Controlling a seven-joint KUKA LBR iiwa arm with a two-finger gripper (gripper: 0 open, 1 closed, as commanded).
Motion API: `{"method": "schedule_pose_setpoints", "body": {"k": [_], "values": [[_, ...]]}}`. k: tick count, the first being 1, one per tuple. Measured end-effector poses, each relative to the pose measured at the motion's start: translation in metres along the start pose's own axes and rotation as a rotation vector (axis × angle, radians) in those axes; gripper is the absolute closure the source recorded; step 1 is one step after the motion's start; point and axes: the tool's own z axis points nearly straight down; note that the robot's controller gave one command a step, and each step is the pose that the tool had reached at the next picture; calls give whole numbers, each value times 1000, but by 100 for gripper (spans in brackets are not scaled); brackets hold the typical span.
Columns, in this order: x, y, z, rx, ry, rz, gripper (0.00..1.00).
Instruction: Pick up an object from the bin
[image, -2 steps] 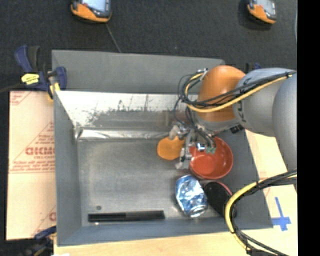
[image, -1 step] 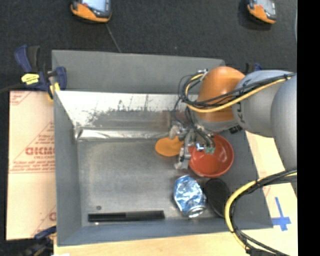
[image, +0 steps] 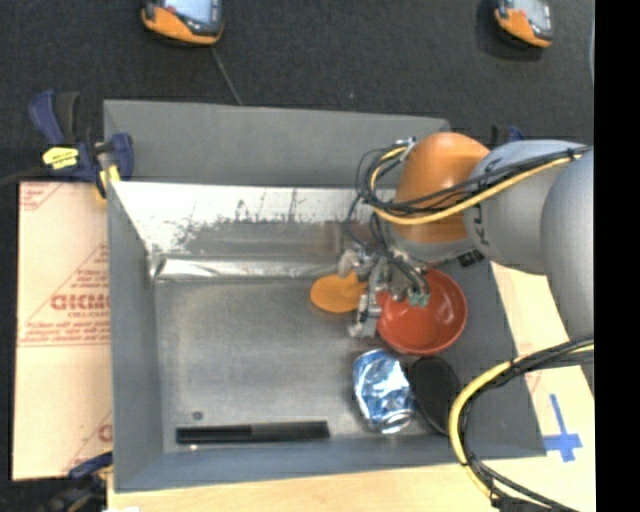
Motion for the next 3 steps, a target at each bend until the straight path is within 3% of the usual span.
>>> {"method": "schedule_pose_setpoints", "body": {"k": [1,2,3], "values": [[0,1,-4,-1,-2,0,0],[0,0,0,-1,1,1,100],[0,0,0,-2,1,2,100]]}}
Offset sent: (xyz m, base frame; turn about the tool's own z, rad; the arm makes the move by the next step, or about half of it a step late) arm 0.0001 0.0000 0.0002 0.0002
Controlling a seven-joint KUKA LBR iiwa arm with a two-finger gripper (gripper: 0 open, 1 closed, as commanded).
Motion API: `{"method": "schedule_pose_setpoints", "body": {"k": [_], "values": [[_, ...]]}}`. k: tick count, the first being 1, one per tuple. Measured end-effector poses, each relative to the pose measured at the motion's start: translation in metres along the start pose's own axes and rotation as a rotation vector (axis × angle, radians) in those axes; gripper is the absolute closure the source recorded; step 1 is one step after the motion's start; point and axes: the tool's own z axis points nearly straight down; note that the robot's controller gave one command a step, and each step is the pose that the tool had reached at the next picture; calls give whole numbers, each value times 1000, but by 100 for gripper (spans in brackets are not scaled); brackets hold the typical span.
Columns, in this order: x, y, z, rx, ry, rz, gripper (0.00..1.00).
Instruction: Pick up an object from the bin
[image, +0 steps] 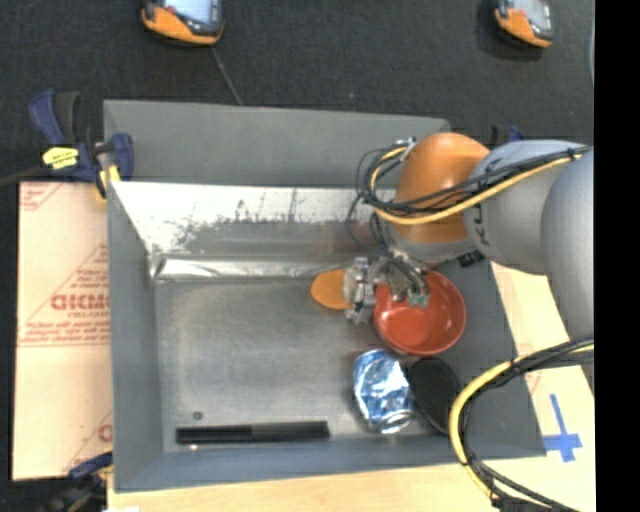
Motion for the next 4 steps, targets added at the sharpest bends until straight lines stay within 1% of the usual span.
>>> {"method": "schedule_pose_setpoints", "body": {"k": [1,2,3,4], "values": [[1,1,-32,-1,6,0,100],[-2,1,-73,-1,-3,0,100],[-1,1,-116,0,3,0,100],[-3,1,-146,1,-3,0,100]]}}
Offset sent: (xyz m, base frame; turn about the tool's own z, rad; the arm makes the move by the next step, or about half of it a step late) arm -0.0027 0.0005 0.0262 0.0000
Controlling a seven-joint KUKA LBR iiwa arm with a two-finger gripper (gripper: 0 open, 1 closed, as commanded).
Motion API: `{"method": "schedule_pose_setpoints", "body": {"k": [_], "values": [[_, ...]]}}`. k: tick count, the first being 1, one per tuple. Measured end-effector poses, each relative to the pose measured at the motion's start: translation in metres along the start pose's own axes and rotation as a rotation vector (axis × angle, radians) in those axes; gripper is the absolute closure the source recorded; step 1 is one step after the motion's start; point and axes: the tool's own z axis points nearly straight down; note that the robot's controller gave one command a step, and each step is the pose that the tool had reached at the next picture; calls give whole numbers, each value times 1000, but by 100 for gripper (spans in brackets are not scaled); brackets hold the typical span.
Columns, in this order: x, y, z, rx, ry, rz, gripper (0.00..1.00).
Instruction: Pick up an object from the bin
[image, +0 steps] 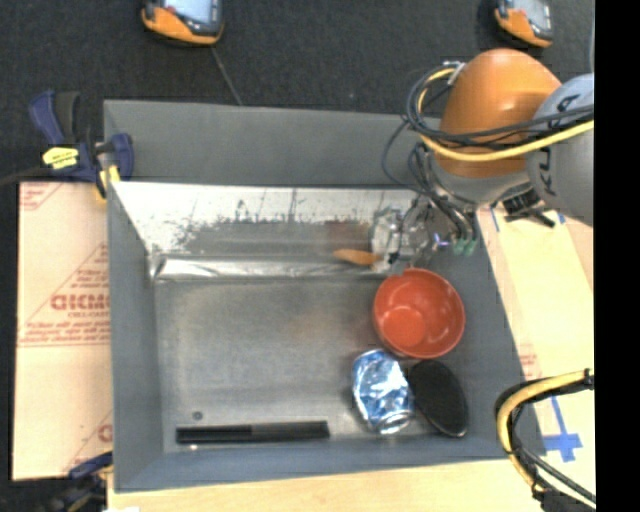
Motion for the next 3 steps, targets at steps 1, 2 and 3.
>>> {"method": "schedule_pose_setpoints", "body": {"k": [1,2,3], "values": [[0,0,-14,0,1,0,100],[-1,0,-27,1,-1,1,100],[-1,0,-35,1,-4,1,100]]}}
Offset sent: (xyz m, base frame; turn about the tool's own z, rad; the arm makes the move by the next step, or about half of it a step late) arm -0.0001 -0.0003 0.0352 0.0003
